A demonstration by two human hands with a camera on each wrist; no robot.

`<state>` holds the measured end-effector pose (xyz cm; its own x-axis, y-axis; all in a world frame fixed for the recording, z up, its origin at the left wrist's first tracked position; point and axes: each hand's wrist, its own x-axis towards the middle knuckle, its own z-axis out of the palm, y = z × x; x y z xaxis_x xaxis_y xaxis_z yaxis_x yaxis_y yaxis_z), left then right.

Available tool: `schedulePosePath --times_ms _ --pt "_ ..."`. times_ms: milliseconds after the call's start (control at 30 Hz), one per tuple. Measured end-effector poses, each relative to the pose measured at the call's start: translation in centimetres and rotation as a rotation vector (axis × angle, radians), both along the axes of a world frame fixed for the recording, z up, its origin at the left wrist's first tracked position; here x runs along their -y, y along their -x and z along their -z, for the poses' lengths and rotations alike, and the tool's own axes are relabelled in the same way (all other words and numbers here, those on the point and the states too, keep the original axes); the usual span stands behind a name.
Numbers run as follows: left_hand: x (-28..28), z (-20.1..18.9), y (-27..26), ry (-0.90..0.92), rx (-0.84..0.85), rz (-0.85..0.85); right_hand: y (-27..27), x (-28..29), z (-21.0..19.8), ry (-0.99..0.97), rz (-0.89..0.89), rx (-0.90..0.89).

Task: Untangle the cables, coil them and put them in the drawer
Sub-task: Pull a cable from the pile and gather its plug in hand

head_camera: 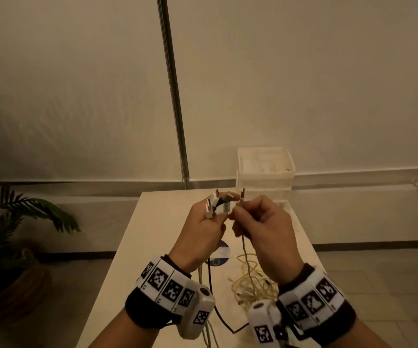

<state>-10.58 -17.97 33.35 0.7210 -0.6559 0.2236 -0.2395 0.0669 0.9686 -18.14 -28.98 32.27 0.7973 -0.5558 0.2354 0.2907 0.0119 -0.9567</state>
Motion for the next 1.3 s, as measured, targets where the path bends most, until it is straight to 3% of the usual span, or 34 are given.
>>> schedulePosePath --times_ms 133,367,633,800,1000,1100,1167,1300 --pt "-0.2 0.0 -0.6 0.034 0.021 -0.037 -2.8 -0.9 -1.4 0.017 -0.006 -0.023" --pt "-1.5 -0.3 -2.6 0.111 -0.128 -0.090 -4.6 -2.9 -2.7 0.117 -0.071 0.004" --pt "-1.2 -0.1 -2.6 0.011 -0.125 -0.124 -4.6 -3.8 -0.5 -0.179 -0.169 0.063" --pt "-0.4 -0.2 -2.7 -0.018 -0.174 -0.124 -5.2 -2.8 -0.4 -0.180 -0.131 0.061" --pt "0.1 -0.7 -3.5 0.011 -0.065 -0.148 -4.9 -3.0 0.1 0.114 0.012 0.107" --pt "-0.2 -1.2 -4.6 0.033 0.090 -0.231 -4.9 -2.9 1.9 0.201 -0.017 0.075" --pt "-0.7 -2.8 -5.5 0.127 0.140 -0.295 -4.8 -2.0 4.1 0.273 -0.110 0.013" --pt "-2.9 -7.2 -6.6 0.422 -0.003 -0.308 -4.1 0.8 9.9 0.422 -0.220 -0.187"
